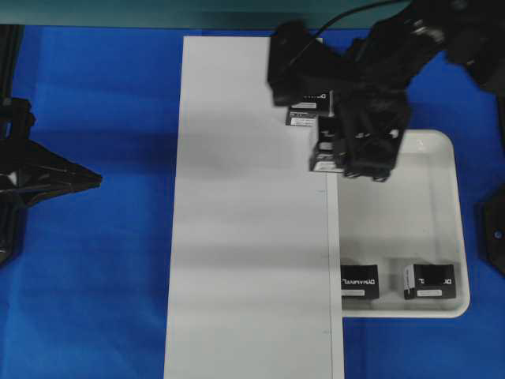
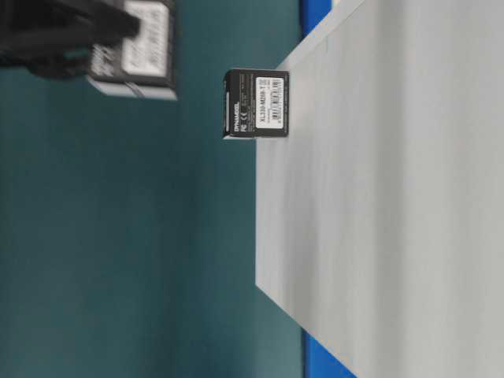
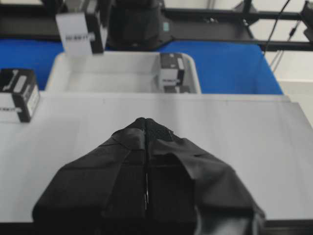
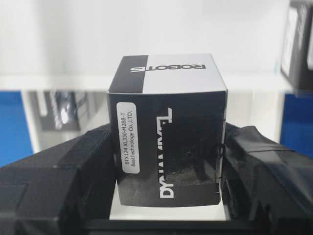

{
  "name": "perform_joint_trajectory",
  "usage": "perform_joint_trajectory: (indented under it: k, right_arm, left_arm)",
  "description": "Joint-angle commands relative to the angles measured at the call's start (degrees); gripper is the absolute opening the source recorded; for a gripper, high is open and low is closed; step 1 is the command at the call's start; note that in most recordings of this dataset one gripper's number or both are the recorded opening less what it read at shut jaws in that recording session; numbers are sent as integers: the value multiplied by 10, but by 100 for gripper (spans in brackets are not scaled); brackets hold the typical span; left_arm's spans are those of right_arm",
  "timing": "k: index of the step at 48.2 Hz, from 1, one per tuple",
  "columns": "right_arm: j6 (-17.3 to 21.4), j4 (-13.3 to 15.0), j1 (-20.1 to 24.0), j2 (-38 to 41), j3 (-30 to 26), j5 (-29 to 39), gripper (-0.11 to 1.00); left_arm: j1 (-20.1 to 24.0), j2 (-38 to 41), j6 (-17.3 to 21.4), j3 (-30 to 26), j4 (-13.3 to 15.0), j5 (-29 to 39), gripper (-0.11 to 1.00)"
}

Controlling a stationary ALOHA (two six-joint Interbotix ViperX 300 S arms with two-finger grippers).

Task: Place the box from the white plastic tray onto the white base.
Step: 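Lift the box and carry it left toward the white base, then lower the box onto the base below the existing box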

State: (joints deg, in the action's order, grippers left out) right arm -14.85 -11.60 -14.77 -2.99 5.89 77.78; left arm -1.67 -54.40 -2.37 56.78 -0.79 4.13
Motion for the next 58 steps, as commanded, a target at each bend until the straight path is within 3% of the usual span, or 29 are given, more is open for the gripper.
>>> perform_joint_trajectory:
  k: [1,20,36,58]
  right_arm:
    - [-4,1,6,19,0,-20,58]
    - [-25,11,12,76,11,-65,58]
    - [-29,27,12,83,62,-123,58]
    - [-30,27,12,89,68,-127,58]
  left_arm:
    - [-1,4,0,-15,-1,-3,-7]
    - [-6,4,0,-15,0,-3,-7]
    - [-5,4,0,-15,-1,-3,-7]
    - [-9,4,-1,-15,0,-3,-7]
